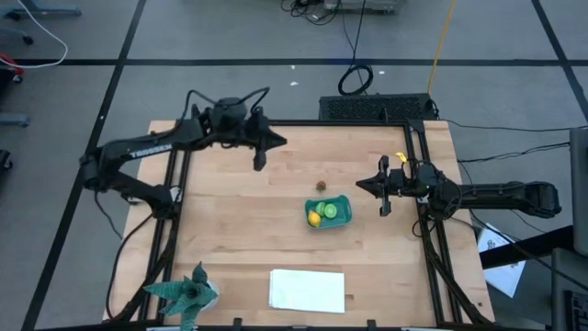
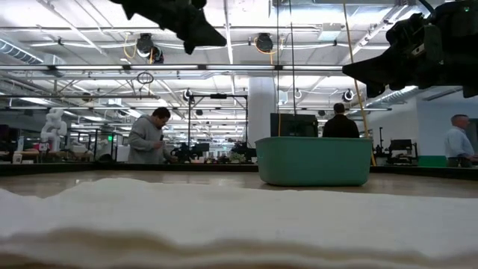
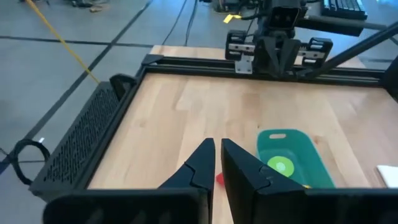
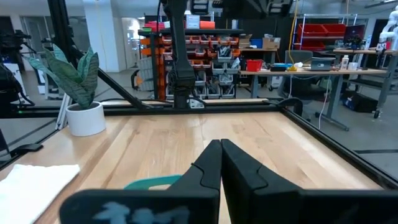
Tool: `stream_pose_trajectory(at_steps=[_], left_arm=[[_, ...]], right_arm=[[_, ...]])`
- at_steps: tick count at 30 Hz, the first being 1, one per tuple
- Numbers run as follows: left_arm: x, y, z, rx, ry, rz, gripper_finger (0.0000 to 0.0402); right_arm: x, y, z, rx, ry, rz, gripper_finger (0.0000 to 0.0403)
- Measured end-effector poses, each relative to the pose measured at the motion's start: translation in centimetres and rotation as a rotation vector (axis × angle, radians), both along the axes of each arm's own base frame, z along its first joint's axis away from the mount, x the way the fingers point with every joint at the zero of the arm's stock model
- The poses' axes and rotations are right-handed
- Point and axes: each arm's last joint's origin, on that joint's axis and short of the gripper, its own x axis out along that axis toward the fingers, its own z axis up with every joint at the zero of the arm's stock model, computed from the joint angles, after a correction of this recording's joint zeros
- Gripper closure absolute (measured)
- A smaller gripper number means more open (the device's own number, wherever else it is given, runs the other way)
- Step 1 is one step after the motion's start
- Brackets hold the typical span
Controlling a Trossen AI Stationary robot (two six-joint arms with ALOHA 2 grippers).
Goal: Pick and placing Produce into tupperware
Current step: Put the red strawberry into the green bin
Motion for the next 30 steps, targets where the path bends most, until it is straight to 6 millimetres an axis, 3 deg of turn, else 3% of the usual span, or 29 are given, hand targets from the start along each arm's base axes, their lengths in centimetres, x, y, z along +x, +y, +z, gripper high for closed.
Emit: stream_pose_trajectory(at_steps=[17, 30], left_arm=[[5.7, 3.4, 1.8, 0.051, 0.055, -0.073, 0.0371], [8.8, 6.6, 0.1, -0.069, 0.192, -0.108, 0.0371]], right_arm=[[0.0, 0.0, -0.2, 0.004, 0.017, 0.002, 0.0403], [0.0, 0.0, -0.3, 0.002, 0.027, 0.001, 0.0403]])
